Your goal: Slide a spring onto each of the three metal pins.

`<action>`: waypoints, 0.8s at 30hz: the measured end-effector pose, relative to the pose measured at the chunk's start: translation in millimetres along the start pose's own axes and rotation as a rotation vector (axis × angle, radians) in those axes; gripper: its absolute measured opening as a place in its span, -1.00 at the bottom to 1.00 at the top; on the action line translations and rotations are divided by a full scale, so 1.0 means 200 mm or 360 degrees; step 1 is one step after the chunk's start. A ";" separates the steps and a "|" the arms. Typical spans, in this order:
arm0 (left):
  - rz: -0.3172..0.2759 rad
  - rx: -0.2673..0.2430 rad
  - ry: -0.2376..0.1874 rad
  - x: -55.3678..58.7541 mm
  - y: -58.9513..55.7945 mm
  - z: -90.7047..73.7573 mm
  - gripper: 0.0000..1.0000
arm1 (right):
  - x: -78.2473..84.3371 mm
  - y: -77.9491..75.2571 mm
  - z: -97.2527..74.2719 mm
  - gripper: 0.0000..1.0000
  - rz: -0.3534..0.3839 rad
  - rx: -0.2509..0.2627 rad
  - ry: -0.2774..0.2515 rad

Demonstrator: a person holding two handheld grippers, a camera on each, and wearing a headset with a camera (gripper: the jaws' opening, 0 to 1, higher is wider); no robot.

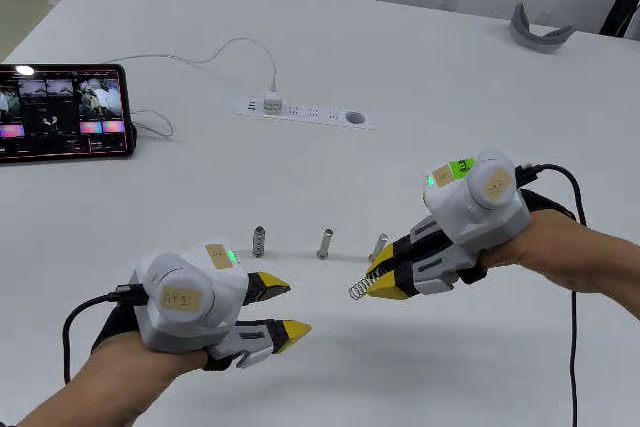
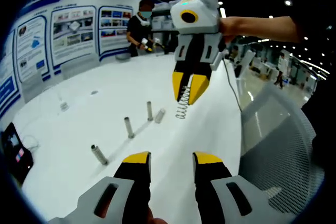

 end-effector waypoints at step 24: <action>-0.0126 -0.0203 0.0016 0.08 0.12 -0.13 0.00 | 0.09 -0.16 -0.02 -0.75 0.0059 0.0129 0.0111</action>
Point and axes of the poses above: the centre of the closed fingertips' face, and the gripper's own axes: z roughly forward along the fingers, y roughly to its left, x roughly out of its underside, the point moved 6 cm from there along -z, roughly backward along the fingers, and after that the axes turned 13 degrees about -y, right-handed, at the moved point
